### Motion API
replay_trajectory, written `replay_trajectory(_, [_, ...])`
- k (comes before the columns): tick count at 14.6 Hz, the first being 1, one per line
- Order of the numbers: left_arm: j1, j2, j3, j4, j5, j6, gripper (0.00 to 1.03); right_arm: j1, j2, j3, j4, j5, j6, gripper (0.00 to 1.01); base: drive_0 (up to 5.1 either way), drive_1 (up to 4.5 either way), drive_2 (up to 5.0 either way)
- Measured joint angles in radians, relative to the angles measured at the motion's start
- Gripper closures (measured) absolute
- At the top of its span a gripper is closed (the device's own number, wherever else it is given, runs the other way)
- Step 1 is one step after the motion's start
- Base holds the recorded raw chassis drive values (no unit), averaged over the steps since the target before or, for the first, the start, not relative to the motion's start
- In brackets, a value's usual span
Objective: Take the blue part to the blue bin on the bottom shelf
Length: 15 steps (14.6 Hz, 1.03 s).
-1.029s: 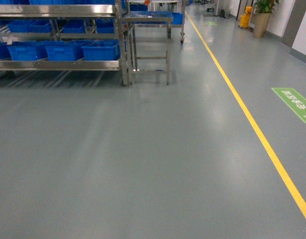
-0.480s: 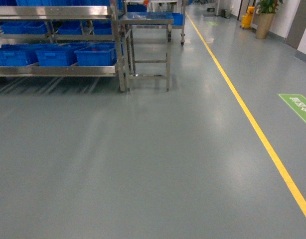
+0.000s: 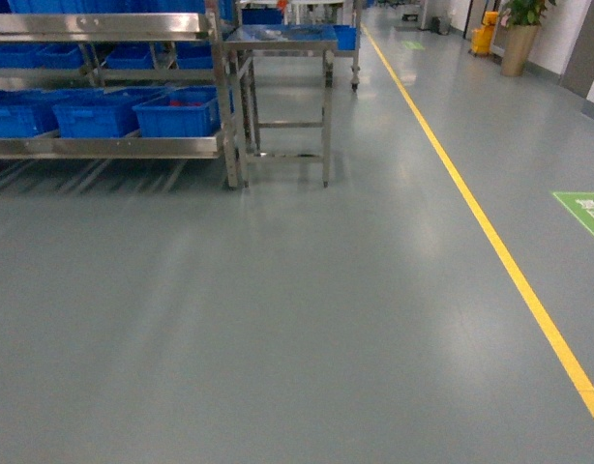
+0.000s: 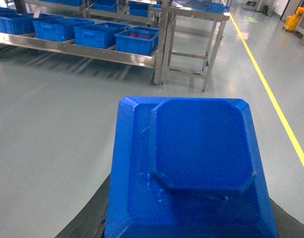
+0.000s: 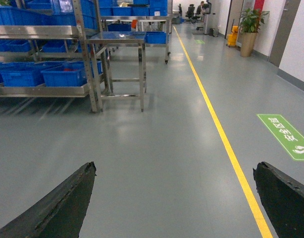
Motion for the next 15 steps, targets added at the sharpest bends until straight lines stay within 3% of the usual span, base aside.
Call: replay_trajectory(15, [0.000,-0.001,0.000,0.002,0.000,0.000,0.60,0.000,0.000,0.000,0.004,-0.001,0.000,0.03,0.0,4.27,-4.2])
